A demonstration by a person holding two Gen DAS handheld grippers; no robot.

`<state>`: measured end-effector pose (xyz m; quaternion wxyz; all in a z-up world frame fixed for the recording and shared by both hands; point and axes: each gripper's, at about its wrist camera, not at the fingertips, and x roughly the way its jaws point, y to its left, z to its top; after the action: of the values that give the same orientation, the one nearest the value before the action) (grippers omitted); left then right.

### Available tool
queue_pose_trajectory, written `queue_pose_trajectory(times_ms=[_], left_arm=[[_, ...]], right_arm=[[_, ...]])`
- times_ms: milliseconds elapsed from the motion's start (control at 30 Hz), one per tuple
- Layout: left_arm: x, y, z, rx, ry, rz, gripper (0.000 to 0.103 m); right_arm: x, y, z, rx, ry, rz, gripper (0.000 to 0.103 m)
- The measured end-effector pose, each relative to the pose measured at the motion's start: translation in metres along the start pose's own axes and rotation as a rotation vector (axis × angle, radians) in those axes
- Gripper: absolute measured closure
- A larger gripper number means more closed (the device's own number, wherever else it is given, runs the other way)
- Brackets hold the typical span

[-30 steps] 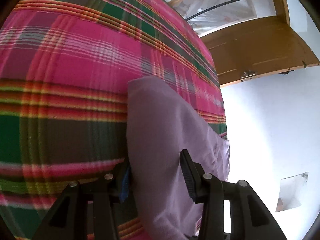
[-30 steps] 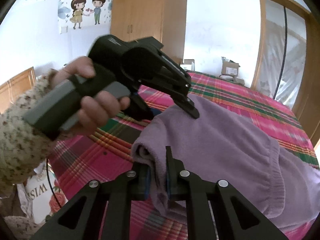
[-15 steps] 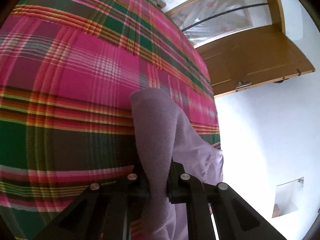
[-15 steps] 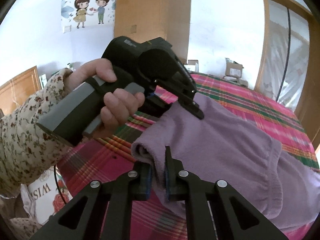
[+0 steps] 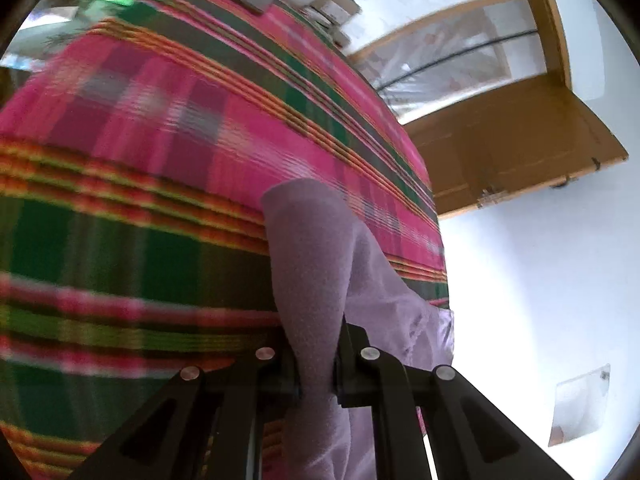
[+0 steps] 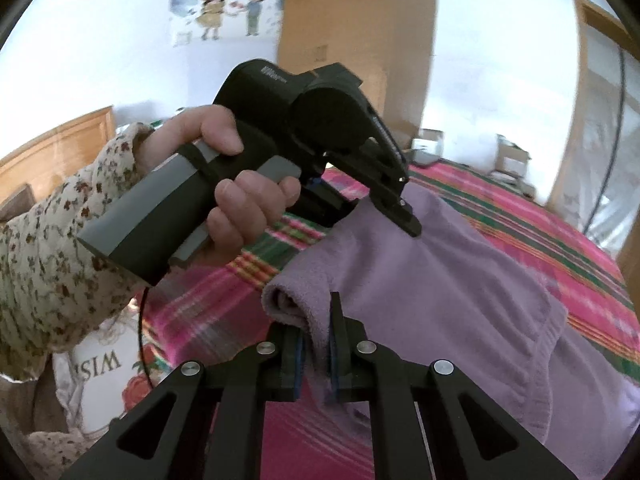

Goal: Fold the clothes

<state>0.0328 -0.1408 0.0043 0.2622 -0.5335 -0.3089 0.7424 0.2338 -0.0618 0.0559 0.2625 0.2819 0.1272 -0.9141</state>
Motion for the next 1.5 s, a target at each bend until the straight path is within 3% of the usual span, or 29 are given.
queue_pose_trajectory(times_ms=[433,700,867,1000,1100,1300,1500], left_arm=[[-0.036,0.042,-0.006,-0.061,-0.061,0.043,0.092],[-0.052,0.063,-0.012,-0.064,-0.069,0.113,0.089],[-0.06,0.076,-0.014,-0.098,-0.068,0.114,0.083],[-0.062,0.077,-0.019,-0.093,-0.094,0.125,0.079],[-0.064,0.075,-0.021,-0.085,-0.112,0.141,0.078],[-0.086,0.072,-0.03,-0.091,-0.18,0.189,0.076],[-0.11,0.066,-0.048,-0.12,-0.268,0.208,0.076]], right_arm=[[0.019,0.044,0.016,-0.088,0.019,0.151,0.093],[0.041,0.045,0.018,-0.087,0.049,0.19,0.093],[0.048,0.041,0.014,-0.057,0.079,0.212,0.092],[0.054,0.044,0.012,-0.053,0.103,0.229,0.089],[0.055,0.045,0.01,-0.062,0.124,0.248,0.078],[0.04,0.03,0.01,-0.022,0.087,0.234,0.075],[0.008,0.006,0.012,0.044,-0.018,0.243,0.07]])
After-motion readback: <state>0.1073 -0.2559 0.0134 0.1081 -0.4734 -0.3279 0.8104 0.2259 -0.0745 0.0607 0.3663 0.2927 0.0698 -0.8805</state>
